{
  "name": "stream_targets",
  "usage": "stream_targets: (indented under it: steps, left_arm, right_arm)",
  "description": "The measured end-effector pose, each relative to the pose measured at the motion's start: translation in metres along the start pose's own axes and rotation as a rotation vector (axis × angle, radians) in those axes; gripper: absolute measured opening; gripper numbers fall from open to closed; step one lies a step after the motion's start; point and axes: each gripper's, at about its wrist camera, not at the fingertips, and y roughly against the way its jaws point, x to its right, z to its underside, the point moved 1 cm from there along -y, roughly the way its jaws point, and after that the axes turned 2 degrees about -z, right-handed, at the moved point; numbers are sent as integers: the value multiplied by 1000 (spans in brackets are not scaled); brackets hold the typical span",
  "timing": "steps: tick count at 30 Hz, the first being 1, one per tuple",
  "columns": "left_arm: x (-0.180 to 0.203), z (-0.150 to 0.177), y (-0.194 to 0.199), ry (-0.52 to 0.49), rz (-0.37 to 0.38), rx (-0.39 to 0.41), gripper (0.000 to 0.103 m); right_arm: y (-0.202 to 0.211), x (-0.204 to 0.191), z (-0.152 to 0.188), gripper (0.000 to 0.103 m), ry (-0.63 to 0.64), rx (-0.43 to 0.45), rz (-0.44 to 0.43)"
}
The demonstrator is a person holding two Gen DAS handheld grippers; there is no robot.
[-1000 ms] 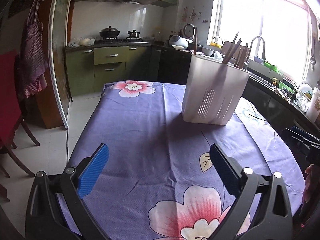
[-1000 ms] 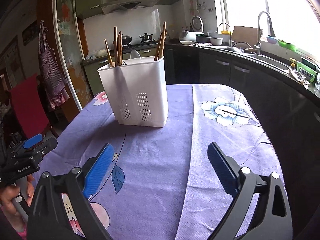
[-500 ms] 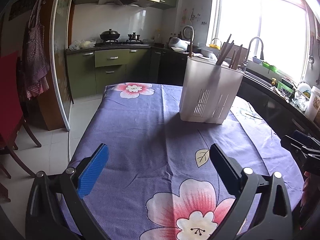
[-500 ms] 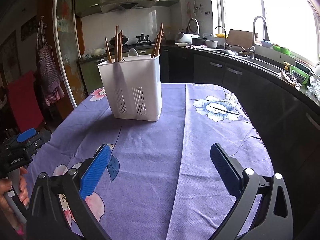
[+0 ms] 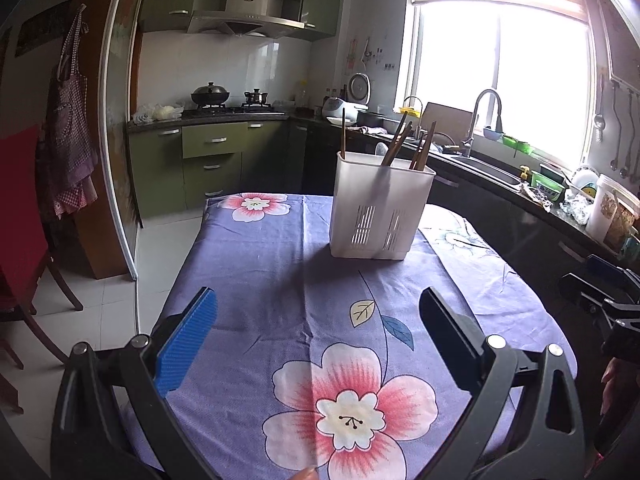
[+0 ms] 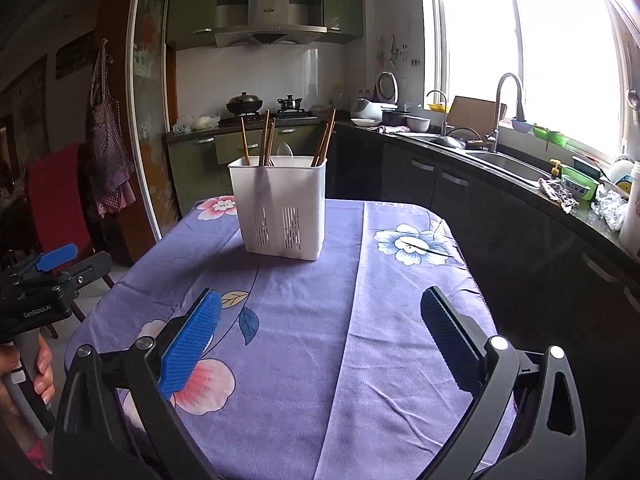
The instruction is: Organize utensils
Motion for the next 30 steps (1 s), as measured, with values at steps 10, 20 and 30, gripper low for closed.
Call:
stream_targets:
  steps: [10,20,30]
  left_arm:
    - [-3,1,32,10,-5,23,96]
    - [-5,3,32,9,-5,13,96]
    - [-6,3,29,13,-5,10,96]
  right_arm:
    - [32,-9,0,98,25,44,-8]
    - [30,-16,-4,98,27,39,-27]
    - [25,-14,-4,98,21,32,-32]
